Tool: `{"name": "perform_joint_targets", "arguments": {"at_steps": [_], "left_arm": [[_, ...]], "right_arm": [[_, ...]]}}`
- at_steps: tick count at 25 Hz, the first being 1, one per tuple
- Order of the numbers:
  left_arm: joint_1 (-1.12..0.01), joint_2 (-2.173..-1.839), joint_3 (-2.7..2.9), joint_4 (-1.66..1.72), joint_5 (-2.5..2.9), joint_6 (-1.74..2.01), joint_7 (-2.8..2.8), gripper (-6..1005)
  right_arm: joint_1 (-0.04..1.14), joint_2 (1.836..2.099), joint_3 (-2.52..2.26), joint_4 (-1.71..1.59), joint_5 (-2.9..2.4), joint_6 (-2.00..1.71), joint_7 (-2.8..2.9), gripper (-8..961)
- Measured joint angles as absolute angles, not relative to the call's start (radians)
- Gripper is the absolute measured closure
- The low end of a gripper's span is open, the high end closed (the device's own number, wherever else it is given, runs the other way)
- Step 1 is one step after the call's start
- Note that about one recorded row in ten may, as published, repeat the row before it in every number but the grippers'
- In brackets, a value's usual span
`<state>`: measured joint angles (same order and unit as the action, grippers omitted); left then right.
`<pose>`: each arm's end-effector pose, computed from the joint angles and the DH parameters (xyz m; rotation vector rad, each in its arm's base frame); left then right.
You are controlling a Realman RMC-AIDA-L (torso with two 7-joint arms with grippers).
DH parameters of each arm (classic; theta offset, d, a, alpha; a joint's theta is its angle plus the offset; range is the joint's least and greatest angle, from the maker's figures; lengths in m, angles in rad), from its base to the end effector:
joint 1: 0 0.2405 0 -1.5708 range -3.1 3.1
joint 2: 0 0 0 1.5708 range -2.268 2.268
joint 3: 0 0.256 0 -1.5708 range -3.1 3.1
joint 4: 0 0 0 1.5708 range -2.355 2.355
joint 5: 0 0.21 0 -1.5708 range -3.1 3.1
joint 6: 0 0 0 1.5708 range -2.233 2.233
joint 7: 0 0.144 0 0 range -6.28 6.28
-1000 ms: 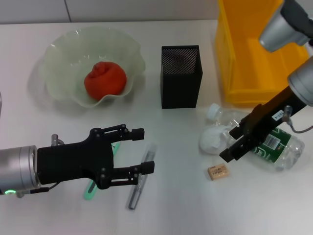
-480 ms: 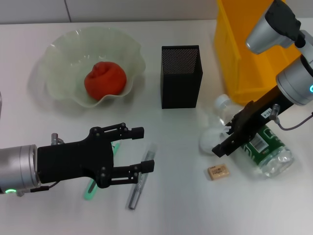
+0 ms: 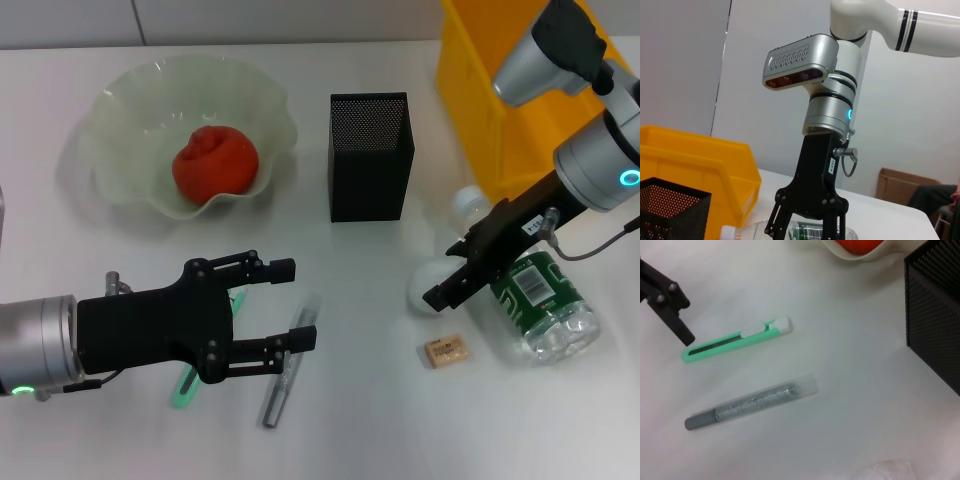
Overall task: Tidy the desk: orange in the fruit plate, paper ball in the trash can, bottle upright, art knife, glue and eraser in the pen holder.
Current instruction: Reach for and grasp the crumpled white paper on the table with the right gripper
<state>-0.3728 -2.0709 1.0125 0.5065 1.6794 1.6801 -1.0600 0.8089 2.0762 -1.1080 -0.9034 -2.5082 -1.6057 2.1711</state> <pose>-0.2670 0.2589 -0.0357 -2.8303 -0.4007 -0.9801 0.1889 0.3687 -0.0208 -2.9292 0.8876 -0.4030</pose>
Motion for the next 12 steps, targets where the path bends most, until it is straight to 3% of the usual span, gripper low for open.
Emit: {"name": "perform_joint_targets", "arguments": {"at_steps": [12], "left_arm": [[-0.373,-2.071,1.012,0.506,1.679,1.680,-1.051,226]], "right_arm": [[0.818,2.079,-1.144,-0.853,-2.500,-1.560,2.166,145]]}}
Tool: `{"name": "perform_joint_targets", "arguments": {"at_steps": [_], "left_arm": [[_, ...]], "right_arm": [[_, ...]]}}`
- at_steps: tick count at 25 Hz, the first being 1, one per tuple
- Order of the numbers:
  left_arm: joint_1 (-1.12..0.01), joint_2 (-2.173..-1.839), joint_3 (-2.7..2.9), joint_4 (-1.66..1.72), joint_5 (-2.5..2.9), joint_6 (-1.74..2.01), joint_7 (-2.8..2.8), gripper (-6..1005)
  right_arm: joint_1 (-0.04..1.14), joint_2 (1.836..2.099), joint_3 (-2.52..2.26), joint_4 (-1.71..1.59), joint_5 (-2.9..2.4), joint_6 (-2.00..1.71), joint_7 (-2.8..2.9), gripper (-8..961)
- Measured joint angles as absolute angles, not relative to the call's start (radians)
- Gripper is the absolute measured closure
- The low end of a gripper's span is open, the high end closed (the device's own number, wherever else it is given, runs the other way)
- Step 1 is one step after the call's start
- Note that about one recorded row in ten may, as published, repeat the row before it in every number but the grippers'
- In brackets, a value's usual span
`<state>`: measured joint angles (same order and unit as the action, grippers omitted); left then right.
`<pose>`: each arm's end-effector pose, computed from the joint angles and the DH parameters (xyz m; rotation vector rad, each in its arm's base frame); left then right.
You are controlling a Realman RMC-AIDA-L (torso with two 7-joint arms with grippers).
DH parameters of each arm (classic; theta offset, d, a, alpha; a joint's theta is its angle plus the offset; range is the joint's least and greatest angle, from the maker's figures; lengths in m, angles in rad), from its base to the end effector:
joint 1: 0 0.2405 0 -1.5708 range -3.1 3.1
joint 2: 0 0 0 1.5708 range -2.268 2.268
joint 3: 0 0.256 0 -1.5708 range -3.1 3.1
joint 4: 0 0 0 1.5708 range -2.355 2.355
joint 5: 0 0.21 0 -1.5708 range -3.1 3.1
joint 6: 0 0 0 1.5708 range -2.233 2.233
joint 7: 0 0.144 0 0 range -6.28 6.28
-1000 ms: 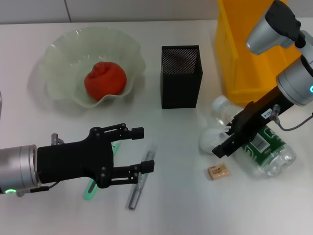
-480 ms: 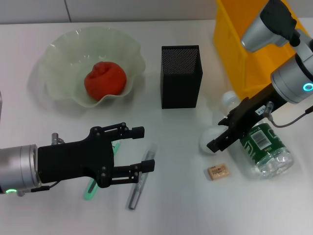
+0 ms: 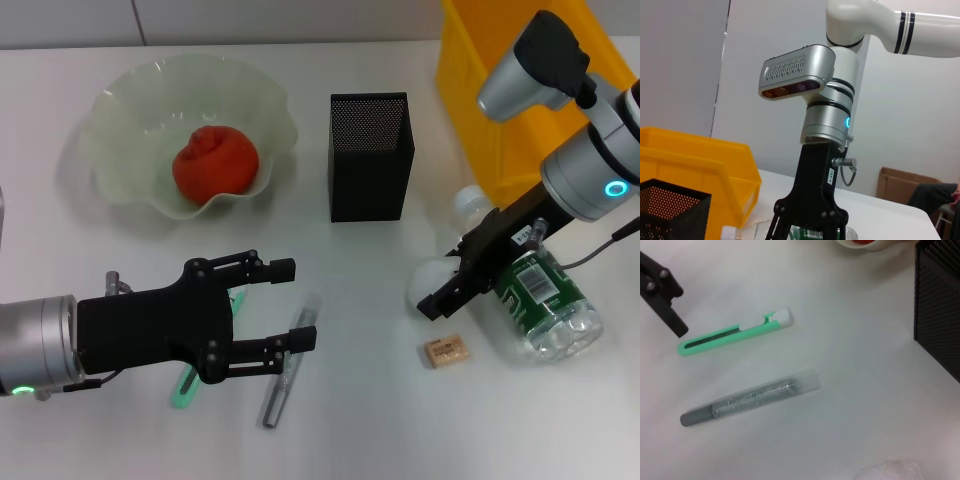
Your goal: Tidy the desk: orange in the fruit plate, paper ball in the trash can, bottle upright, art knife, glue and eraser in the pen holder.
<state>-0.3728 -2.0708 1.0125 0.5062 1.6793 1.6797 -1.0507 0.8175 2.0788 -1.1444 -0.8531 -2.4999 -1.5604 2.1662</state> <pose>-0.2671 0.2589 -0.0357 -2.8293 -0.3877 -0.9780 0.1920 0.3680 -0.0324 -2.9352 0.8818 -0.4289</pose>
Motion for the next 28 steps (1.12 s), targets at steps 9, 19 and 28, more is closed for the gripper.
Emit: {"name": "perform_joint_targets", "arguments": {"at_steps": [9,19,28], "left_arm": [[-0.372,-2.071,1.012,0.506,1.680,1.680,-1.051,226],[-0.367,-2.071,1.011,0.505,1.680,1.680,-1.051,226],[-0.365,-2.071,1.011,0.505,1.680,1.682,-1.051,226]], "right_arm": [[0.818,2.080,-1.150,-0.852,-2.499,-1.560,2.167,200],[0.813,2.080,-1.146,-0.860,-2.486,-1.566,2.171,423],[0.735,2.079,-1.143,-1.033,-2.381,-1.661,2.172,611]]}}
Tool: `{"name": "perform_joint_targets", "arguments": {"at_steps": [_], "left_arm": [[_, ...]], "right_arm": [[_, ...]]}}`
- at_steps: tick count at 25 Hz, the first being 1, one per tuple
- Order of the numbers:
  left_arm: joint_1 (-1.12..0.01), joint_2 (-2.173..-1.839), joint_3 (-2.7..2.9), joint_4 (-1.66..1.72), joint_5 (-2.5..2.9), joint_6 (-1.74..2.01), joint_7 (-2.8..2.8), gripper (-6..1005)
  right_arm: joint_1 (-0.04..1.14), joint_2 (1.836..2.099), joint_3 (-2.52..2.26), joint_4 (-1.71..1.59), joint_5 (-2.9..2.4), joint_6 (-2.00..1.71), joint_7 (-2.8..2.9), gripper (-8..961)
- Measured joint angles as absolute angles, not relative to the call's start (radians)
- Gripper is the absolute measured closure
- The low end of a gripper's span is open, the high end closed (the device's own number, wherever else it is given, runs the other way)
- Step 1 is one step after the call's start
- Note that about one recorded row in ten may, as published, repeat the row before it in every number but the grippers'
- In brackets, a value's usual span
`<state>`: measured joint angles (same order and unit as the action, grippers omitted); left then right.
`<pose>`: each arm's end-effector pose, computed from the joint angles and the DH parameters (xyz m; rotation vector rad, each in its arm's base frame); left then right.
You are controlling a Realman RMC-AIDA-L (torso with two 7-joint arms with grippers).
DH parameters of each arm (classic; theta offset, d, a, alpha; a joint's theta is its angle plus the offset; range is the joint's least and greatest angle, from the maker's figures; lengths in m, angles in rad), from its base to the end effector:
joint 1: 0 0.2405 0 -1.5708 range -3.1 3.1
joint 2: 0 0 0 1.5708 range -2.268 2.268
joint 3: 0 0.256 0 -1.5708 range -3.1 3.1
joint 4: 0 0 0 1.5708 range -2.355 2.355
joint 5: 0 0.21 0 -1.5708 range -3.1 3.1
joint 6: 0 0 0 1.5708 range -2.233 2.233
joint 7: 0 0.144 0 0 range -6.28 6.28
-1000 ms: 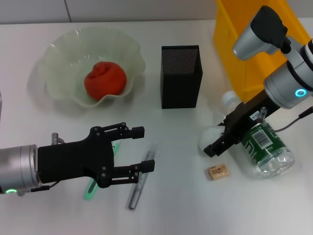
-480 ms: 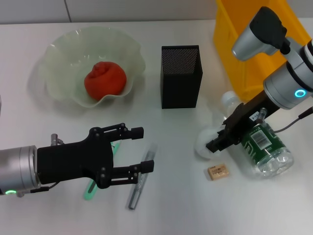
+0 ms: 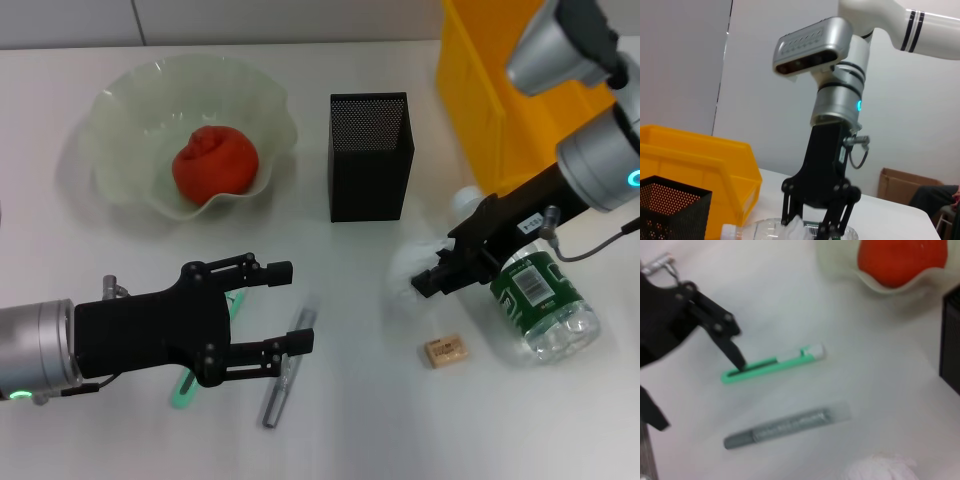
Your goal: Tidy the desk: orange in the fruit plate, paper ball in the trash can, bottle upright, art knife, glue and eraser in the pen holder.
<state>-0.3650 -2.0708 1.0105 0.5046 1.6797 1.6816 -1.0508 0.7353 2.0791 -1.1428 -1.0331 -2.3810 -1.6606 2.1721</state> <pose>-0.2692 0.2565 -0.0356 -2.8248 -0.4005 -0.9795 0.1756 0.3566 -0.0131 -2.9888 0.8428 -0.2495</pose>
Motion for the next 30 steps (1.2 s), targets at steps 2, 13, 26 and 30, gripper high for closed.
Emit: {"name": "perform_joint_targets", "arguments": {"at_steps": [2,13,26,30], "left_arm": [[-0.365,-2.071,1.009,0.505,1.680,1.683,-1.051,226],[-0.371,-2.072,1.008,0.505,1.680,1.680,-1.051,226],[-0.380,-2.072,1.009,0.505,1.680,1.680,-1.051,225],[-0.381,-2.073,1.008,0.505,1.679,1.680,-1.051,225]], "right_arm": [[0.703,2.079,-1.143,-1.080,-2.348,-1.678,2.172,611],[0.464,2.079,-1.058,-1.333,-2.057,-1.700,2.068,613],[0.344,2.076,-0.707,-1.284,-1.874,-1.657,1.925,613],[0.352,2.076,-0.657,-1.236,-1.873,-1.591,1.902,613]]}}
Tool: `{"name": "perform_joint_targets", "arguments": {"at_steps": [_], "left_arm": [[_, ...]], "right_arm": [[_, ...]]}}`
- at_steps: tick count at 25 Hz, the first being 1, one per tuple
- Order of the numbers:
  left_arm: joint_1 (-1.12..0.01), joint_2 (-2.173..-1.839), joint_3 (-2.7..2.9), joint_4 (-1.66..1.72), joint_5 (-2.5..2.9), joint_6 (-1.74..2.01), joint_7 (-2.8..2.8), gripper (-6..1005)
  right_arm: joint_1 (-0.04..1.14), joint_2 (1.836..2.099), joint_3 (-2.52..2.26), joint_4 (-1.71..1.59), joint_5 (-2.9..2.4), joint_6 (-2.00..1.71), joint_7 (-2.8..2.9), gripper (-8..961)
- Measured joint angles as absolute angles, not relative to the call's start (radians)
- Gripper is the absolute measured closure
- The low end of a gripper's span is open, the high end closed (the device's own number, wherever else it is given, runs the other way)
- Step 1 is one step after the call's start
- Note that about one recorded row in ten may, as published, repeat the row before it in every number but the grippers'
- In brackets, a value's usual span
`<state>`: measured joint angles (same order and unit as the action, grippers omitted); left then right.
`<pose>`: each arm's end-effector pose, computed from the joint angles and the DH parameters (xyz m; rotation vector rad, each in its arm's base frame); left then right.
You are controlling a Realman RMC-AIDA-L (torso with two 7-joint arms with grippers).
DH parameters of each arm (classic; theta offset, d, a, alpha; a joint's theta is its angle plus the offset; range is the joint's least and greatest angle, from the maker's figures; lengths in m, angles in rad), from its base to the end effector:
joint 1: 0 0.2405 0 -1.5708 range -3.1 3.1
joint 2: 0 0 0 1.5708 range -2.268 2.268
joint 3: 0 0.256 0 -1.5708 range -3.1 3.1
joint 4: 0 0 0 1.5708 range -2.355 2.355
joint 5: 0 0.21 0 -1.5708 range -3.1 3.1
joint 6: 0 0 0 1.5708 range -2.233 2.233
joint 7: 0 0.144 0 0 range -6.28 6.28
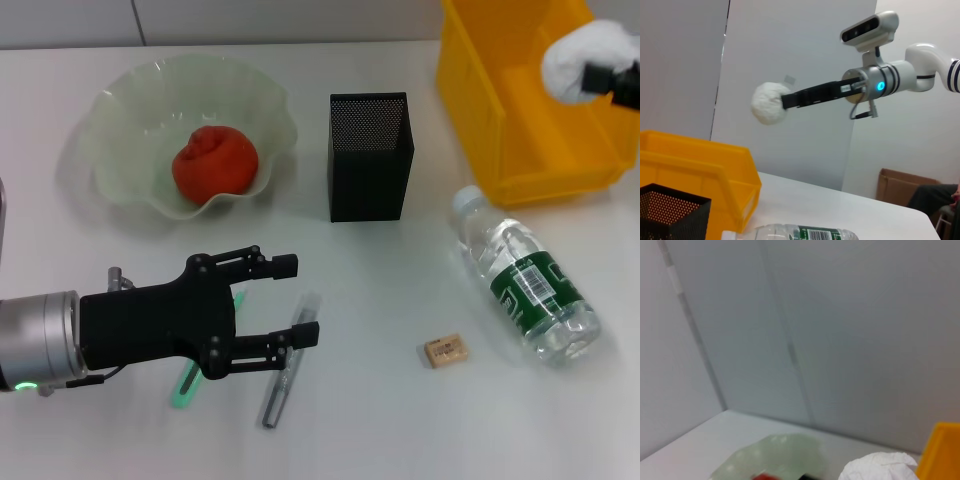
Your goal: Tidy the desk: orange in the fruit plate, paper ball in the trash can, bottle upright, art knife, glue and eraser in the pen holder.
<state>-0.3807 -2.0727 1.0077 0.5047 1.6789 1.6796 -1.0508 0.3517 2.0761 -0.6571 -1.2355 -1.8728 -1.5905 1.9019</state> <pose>-0.2648 0.2611 -0.0359 -2.8274 -0.3807 -0.9845 0.2510 0.3261 0.1163 -2.3844 0.8078 0.7263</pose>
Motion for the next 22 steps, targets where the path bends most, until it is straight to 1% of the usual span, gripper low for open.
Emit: {"name": "perform_joint_targets", "arguments": {"at_steps": [5,8,9,10,12,14,18,22], "left_arm": [[-0.382,-2.074,1.007,0.505,1.678,1.680,-1.051,225],[-0.382,-2.074,1.005,0.501,1.678,1.680,-1.051,225],[-0.382,-2.074,1.005,0.498,1.678,1.680,-1.051,225],[-0.382,-2.074,1.004,0.496,1.678,1.680,-1.051,225],[-0.382,-2.074,1.004,0.495,1.678,1.680,-1.051,225],[-0.382,-2.074,1.005,0.494,1.678,1.681,-1.051,225],[-0.382,-2.074,1.005,0.494,1.678,1.684,-1.051,225],[-0.383,-2.074,1.005,0.493,1.678,1.684,-1.051,225]], "right_arm": [[0.371,2.067,-0.655,-1.179,-1.881,-1.450,1.900,614],[0.389,2.049,-0.662,-1.126,-1.883,-1.388,1.887,614],[0.405,2.037,-0.662,-1.087,-1.884,-1.370,1.866,615],[0.405,2.037,-0.662,-1.087,-1.884,-1.370,1.866,615],[0.423,2.027,-0.663,-1.052,-1.889,-1.357,1.842,615],[0.440,2.022,-0.663,-1.029,-1.911,-1.339,1.830,614],[0.478,2.023,-0.664,-1.001,-2.004,-1.315,1.827,613],[0.496,2.038,-0.664,-1.001,-2.051,-1.305,1.827,612]]}}
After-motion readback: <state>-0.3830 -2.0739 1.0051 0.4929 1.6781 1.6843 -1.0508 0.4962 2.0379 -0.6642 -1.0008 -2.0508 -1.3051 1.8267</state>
